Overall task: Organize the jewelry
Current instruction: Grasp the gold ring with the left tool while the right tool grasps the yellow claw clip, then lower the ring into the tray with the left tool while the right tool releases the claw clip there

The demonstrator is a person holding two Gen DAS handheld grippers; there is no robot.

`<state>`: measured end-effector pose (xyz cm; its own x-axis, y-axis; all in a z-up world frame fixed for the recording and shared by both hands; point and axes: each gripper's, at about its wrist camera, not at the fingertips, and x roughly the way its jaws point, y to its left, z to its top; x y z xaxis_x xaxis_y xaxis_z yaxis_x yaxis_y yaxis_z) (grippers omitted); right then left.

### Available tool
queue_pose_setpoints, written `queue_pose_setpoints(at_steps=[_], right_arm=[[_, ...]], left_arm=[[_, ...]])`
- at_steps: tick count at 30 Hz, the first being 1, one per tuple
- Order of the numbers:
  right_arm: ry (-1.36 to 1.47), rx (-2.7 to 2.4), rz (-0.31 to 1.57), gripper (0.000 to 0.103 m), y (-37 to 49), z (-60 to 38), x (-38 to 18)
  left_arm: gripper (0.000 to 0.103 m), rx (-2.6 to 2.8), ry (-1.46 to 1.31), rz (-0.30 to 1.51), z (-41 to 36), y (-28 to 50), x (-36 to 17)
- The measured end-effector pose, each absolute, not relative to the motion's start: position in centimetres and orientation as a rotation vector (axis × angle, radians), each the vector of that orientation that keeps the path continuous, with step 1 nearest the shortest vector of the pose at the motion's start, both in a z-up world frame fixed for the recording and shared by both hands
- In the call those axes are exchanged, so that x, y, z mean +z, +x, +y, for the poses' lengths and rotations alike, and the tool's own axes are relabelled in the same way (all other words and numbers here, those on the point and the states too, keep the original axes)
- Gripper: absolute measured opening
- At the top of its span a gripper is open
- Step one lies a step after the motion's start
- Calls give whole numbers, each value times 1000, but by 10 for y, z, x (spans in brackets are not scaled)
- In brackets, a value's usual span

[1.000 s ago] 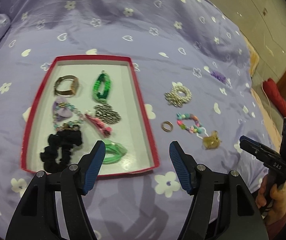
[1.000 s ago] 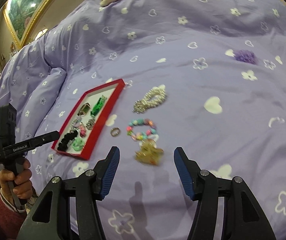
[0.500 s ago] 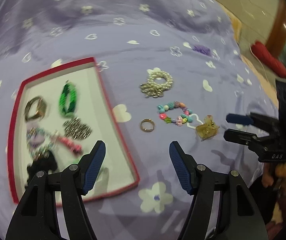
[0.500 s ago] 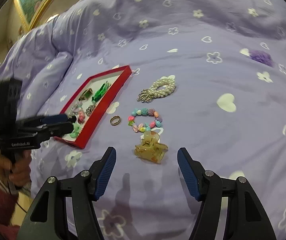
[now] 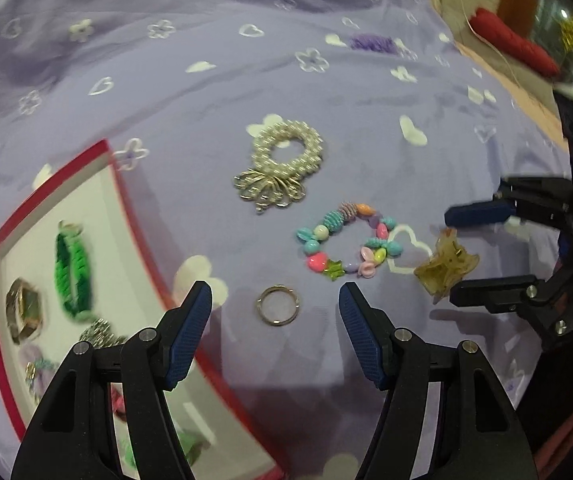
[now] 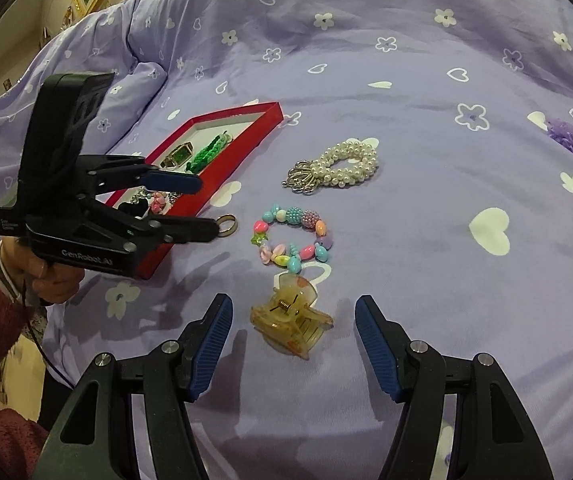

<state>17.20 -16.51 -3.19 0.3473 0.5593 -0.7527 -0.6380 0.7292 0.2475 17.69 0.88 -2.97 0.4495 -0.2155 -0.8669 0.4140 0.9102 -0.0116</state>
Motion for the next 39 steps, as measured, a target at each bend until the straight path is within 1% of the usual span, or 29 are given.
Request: queue_pose_setpoints(at_steps=[2,3,4,5,6,7,8,15,27,39], right_arm=[[-100,778,936,65,174,-164,-34],[-102,777,937,64,175,-164,-35],[-103,777,937,62,176,-163,-35],[-105,776,940,56,176,-163,-36],[-105,776,945,52,177,-162,-38],[-104,776,947,47,178,-161,-39],[-102,775,949,45,178,-161,-40],[-80,773,934,45,172,-163,-37],[28,759,887,45,156,-176,-15],[4,823,858,45,140,-140,0]], left_arm=[[56,-405,250,1057,3,178,-38],[48,-412,256,1071,1,178,-42],[43,-423,251,1079,1,179,-44],[41,-433,241,1078,1,178,-44],[33,-443,230,1079,3,178,-44],[24,-453,211,1084,4,178,-44],[21,-459,187,1090,7,178,-44],[21,-439,130,1077,15,173,-39],[21,-359,-25,1007,42,144,-16],[21,-260,-146,914,85,101,9]])
